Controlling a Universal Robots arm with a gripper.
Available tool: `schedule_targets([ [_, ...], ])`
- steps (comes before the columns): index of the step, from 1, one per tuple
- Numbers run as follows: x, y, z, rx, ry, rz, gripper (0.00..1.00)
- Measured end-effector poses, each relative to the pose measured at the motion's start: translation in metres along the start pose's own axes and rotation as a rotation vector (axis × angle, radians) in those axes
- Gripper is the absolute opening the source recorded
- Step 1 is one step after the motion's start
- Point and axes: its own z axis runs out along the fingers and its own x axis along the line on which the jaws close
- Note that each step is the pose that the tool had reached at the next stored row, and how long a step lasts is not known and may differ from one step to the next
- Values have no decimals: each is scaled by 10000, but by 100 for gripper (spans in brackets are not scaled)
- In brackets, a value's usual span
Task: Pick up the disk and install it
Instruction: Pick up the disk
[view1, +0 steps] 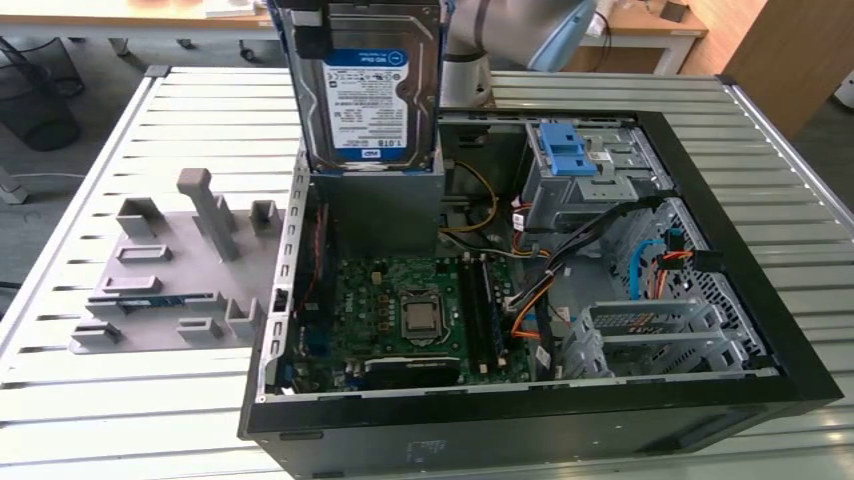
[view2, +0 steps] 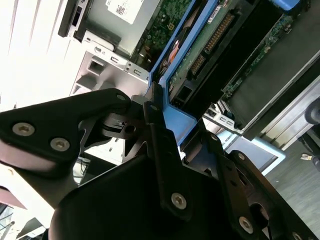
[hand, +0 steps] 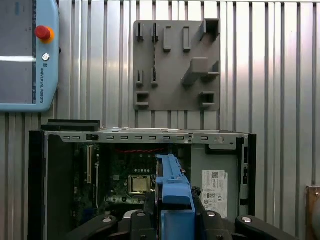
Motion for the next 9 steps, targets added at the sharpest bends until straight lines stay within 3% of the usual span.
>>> schedule_targets([
  [4, -1, -129, 1, 0, 0, 1, 36],
  [9, -1, -184, 3, 2, -2, 131, 36],
])
